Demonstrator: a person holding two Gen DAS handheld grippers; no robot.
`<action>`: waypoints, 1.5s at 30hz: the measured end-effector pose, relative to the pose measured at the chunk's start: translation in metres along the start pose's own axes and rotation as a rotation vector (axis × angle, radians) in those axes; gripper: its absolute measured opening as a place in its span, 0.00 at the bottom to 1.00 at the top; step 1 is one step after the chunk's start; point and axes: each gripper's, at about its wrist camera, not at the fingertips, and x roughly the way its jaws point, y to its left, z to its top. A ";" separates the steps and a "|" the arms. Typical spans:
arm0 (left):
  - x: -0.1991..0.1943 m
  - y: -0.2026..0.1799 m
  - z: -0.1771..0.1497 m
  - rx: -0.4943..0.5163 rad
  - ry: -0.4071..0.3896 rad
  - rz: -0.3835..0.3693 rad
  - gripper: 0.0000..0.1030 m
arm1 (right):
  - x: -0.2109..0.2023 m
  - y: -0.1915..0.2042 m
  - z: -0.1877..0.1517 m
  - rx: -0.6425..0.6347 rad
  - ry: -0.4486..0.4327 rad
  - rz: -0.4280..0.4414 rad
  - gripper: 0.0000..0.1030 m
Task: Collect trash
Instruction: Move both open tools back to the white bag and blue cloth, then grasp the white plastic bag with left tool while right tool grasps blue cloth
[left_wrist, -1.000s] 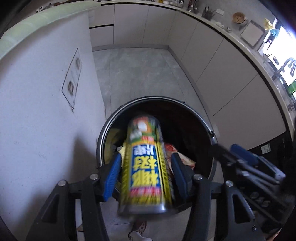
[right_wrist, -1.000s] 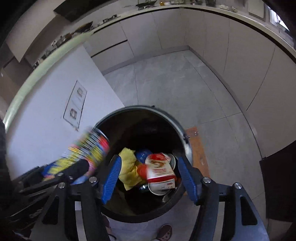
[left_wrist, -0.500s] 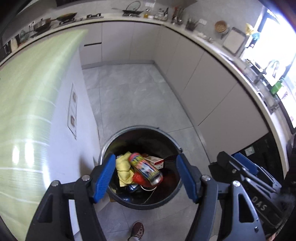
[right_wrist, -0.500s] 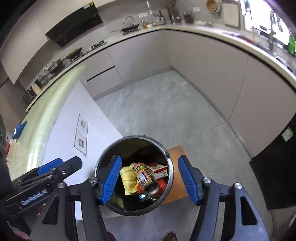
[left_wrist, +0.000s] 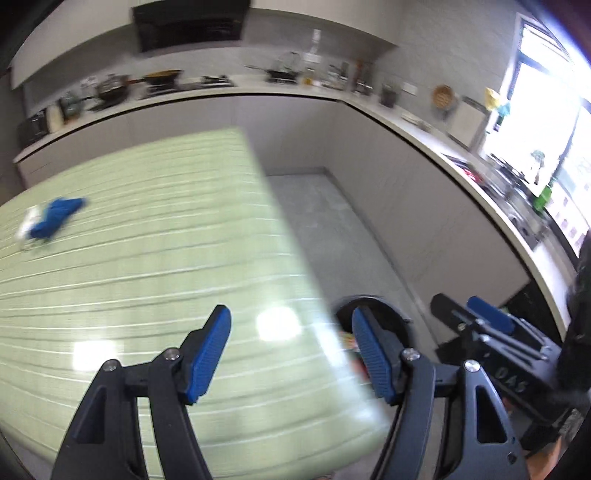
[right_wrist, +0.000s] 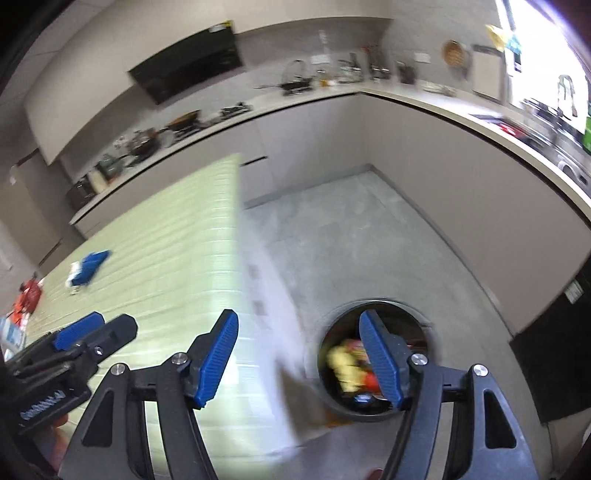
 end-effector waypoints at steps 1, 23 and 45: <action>-0.005 0.019 -0.002 -0.010 -0.005 0.018 0.68 | 0.003 0.024 -0.002 -0.016 -0.004 0.017 0.69; -0.007 0.337 0.018 -0.264 -0.001 0.353 0.68 | 0.134 0.361 -0.007 -0.235 0.099 0.269 0.74; 0.105 0.434 0.101 -0.120 0.090 0.200 0.68 | 0.240 0.470 0.040 -0.142 0.122 0.154 0.76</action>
